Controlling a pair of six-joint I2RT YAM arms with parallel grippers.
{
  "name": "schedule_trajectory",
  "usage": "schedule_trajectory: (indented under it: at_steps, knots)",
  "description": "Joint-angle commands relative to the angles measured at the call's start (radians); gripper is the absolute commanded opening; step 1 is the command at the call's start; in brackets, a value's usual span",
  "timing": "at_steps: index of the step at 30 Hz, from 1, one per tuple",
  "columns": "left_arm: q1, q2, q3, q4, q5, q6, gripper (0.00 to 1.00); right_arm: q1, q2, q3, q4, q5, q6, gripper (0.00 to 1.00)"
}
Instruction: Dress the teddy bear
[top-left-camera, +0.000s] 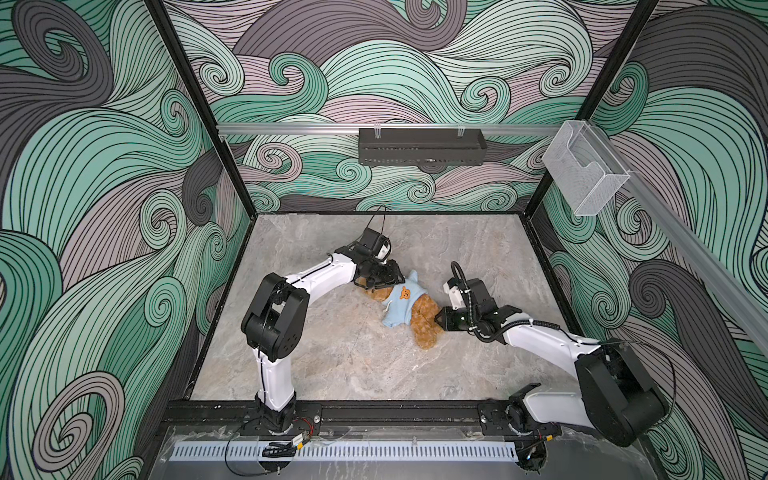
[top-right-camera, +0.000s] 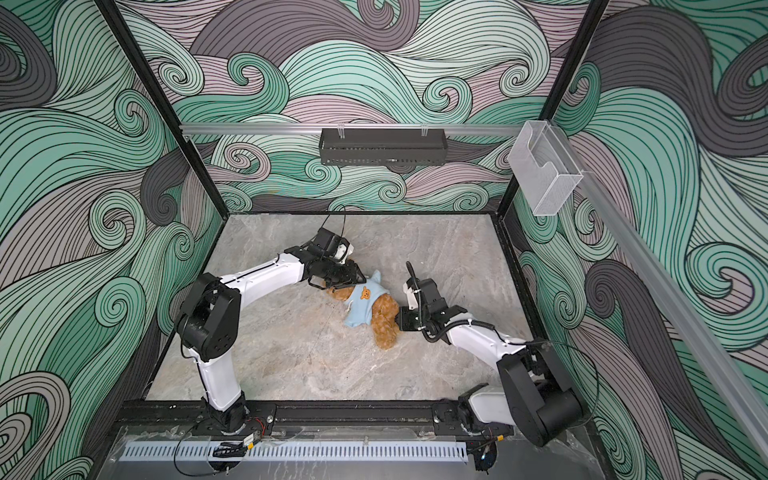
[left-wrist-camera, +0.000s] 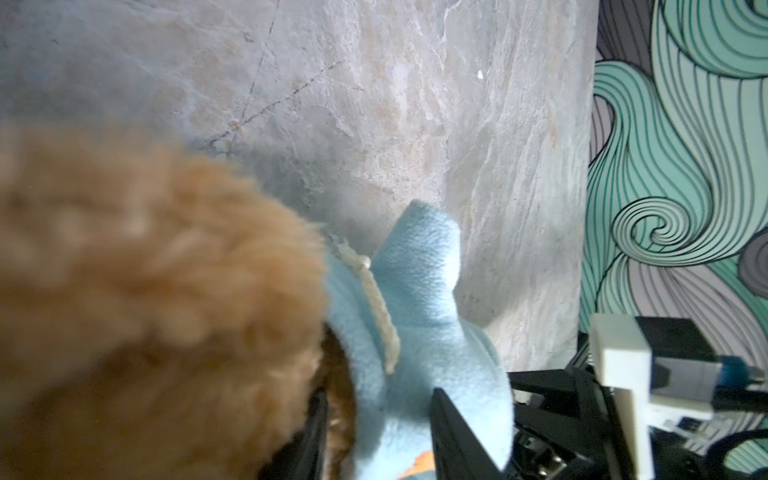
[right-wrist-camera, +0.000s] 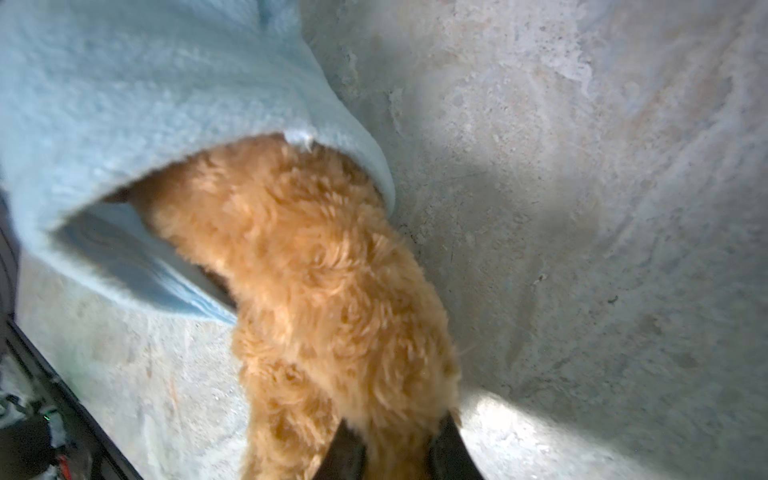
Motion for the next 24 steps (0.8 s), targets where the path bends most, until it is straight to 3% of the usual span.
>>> schedule_trajectory:
  at_steps: [1, 5, 10, 17, 20, 24]
  knots:
    - [0.006, -0.068, 0.066, -0.041, 0.018, 0.088, 0.57, -0.006, -0.024, 0.041, -0.095, 0.008, -0.050, 0.31]
    - [0.026, -0.146, 0.056, -0.038, 0.016, 0.117, 0.74, -0.006, -0.082, 0.087, -0.122, 0.013, -0.108, 0.45]
    - [0.040, -0.325, -0.132, -0.019, -0.091, 0.087, 0.74, -0.007, -0.070, 0.113, -0.107, -0.005, -0.116, 0.53]
    - [-0.031, -0.636, -0.573, 0.156, -0.171, -0.106, 0.73, -0.006, 0.022, 0.128, -0.094, -0.018, -0.099, 0.50]
    - [-0.057, -0.605, -0.667, 0.277, -0.134, -0.164, 0.73, -0.006, 0.046, 0.128, -0.103, -0.022, -0.090, 0.47]
    - [-0.067, -0.385, -0.571, 0.299, -0.036, -0.156, 0.72, -0.001, 0.042, 0.091, -0.073, -0.069, -0.037, 0.43]
